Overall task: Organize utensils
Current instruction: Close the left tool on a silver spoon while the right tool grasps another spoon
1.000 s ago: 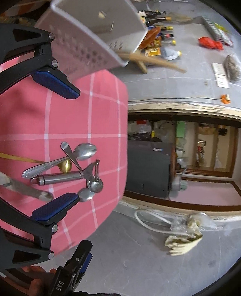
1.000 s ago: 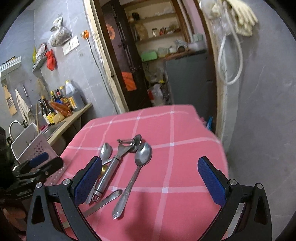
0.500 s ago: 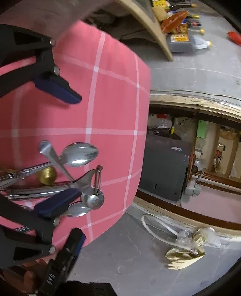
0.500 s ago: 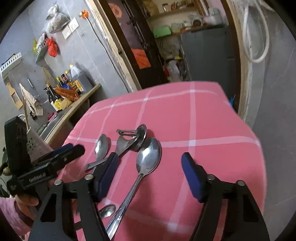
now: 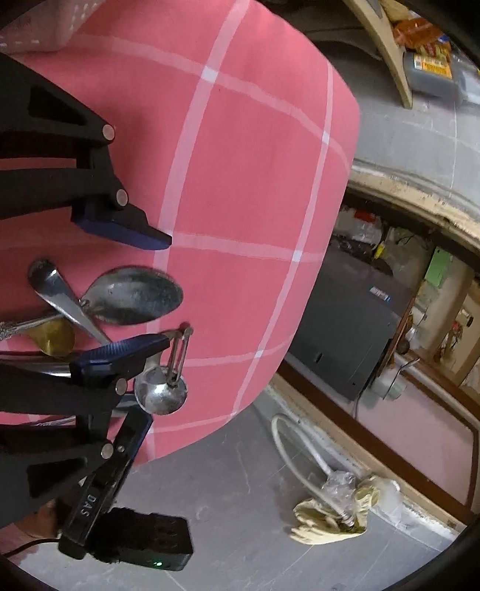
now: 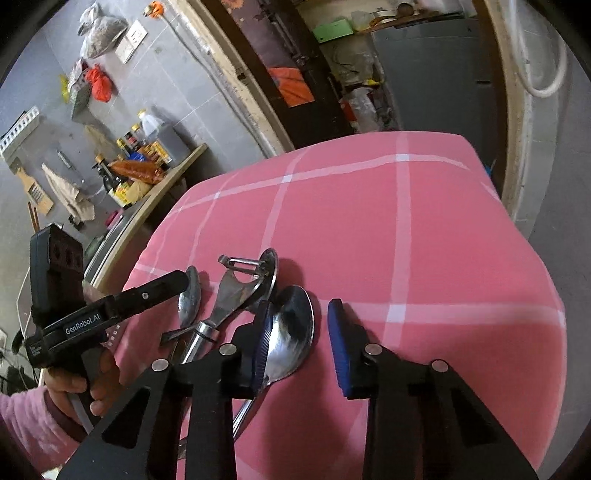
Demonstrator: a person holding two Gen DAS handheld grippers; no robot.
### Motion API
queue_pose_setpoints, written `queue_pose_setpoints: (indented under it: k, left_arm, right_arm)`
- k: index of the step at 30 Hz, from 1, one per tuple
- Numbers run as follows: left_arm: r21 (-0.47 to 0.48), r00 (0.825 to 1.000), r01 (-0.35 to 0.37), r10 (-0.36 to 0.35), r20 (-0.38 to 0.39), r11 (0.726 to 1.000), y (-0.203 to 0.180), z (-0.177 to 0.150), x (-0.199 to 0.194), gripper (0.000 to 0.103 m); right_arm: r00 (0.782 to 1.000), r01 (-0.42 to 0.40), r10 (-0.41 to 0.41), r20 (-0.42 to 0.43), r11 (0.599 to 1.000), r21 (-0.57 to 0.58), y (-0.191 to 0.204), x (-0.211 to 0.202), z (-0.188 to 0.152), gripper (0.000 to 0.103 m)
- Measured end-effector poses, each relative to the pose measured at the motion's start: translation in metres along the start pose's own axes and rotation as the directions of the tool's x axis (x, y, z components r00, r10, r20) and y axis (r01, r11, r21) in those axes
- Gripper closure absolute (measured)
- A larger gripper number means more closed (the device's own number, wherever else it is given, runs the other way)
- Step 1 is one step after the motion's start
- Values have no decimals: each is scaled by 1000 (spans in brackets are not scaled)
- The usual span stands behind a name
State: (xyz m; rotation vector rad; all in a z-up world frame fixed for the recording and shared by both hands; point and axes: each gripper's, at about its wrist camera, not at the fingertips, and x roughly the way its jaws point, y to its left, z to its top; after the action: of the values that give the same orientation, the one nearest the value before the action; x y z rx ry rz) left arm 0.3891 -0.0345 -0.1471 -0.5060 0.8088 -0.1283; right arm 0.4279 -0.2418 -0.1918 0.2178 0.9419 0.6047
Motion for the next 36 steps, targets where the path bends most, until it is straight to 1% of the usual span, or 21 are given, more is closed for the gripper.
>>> queue_pose_setpoints:
  k: [2,4,5,7,8,11,13,14,16,21,23,27,29,33,36]
  left_arm:
    - [3,1000,10,-10,-14,1000,-1,1,4,67]
    - [0,1000,4,-4,-21,1000,-1,4,5,72]
    - [-1,1000,-2,2,-24,1000,-1,4,5,77]
    - [5,999,-20,20,-28,1000,-2,4,6,81]
    - [10,999,-33,34,-32,999,-4,3,7,87]
    - [22,997,-63,64,-41,998,-6,2,7,94]
    - [43,995,-85,87,-51,996,-10,1,7,96]
    - [53,994,-90,93,-56,995,-12,1,6,98]
    - [70,993,-98,102,-58,993,-16,-1,2,98]
    - [71,995,-85,89,-49,994,-22,-3,-18,101]
    - [80,995,-88,92,-44,993,-25,-3,-26,101]
    - [102,995,-92,95,-16,990,-35,-8,-48,101]
    - [128,995,-100,99,10,987,-43,-11,-59,101]
    - [205,992,-116,104,71,972,-63,-16,-83,101]
    - [255,990,-109,81,118,961,-77,-19,-102,101]
  right_arm:
    - [1000,-14,14,-8,1000,-7,1,2,1,77]
    - [1000,-22,22,-9,1000,-2,0,1,1,78]
    - [1000,-27,27,-10,1000,1,0,1,1,78]
    - [1000,-28,28,-12,1000,3,-1,1,1,80]
    - [1000,-26,26,-14,1000,1,-2,1,1,81]
    - [1000,-13,13,-25,1000,-5,-1,1,0,87]
    - [999,-19,18,-43,1000,-3,-1,2,0,95]
    - [999,-22,22,-44,1000,0,-1,1,-1,96]
    - [998,-30,31,-47,1000,8,-1,-1,-5,98]
    - [1000,-28,29,-13,999,32,4,-23,-22,100]
    - [1000,-13,13,0,1000,26,7,-32,-28,100]
    - [998,34,-34,55,999,3,22,-61,-41,101]
    - [994,66,-65,85,998,-17,33,-76,-45,101]
    - [978,140,-130,164,989,-50,55,-111,-51,101]
    - [963,181,-165,212,982,-58,66,-134,-52,101]
